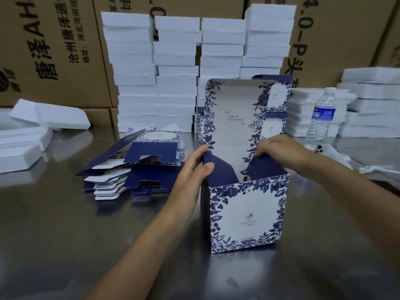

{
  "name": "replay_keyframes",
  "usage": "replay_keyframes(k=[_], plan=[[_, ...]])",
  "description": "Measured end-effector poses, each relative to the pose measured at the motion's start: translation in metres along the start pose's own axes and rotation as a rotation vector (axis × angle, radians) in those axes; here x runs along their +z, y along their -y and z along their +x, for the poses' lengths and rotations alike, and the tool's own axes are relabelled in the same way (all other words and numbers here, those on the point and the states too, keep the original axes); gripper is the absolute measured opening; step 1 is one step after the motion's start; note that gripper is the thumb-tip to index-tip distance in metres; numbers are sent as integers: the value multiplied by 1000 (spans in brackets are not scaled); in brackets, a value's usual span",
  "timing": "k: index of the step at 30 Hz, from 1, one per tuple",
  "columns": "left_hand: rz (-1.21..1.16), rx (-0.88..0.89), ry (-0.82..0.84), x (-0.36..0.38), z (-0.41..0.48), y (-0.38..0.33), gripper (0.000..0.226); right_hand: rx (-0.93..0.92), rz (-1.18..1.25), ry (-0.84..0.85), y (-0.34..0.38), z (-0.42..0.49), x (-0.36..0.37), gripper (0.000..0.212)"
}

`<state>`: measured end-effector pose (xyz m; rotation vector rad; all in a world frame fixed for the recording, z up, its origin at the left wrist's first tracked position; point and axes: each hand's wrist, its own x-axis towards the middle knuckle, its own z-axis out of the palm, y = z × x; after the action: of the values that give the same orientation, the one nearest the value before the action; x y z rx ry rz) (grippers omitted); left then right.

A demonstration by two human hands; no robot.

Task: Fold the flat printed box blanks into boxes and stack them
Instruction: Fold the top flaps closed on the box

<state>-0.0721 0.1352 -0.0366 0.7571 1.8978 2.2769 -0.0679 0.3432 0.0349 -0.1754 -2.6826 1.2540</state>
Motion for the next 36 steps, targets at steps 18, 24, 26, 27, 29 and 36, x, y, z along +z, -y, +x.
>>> replay_keyframes(k=[18,24,26,27,29,36], plan=[[-14,18,-46,3,-1,-6,40,-88,-117,5,6,4,-4,18],[-41,21,-94,5,3,-9,47,-104,221,-32,2,-7,3,16],[-32,4,-124,4,3,-10,38,-55,300,-12,2,-9,5,29],[-34,-6,-136,4,2,-10,33,-20,338,-15,3,-11,6,31],[-27,-13,-138,3,2,-10,27,42,422,-11,3,-13,4,29],[213,64,-115,6,6,-13,33,30,346,-33,-4,-13,6,12]])
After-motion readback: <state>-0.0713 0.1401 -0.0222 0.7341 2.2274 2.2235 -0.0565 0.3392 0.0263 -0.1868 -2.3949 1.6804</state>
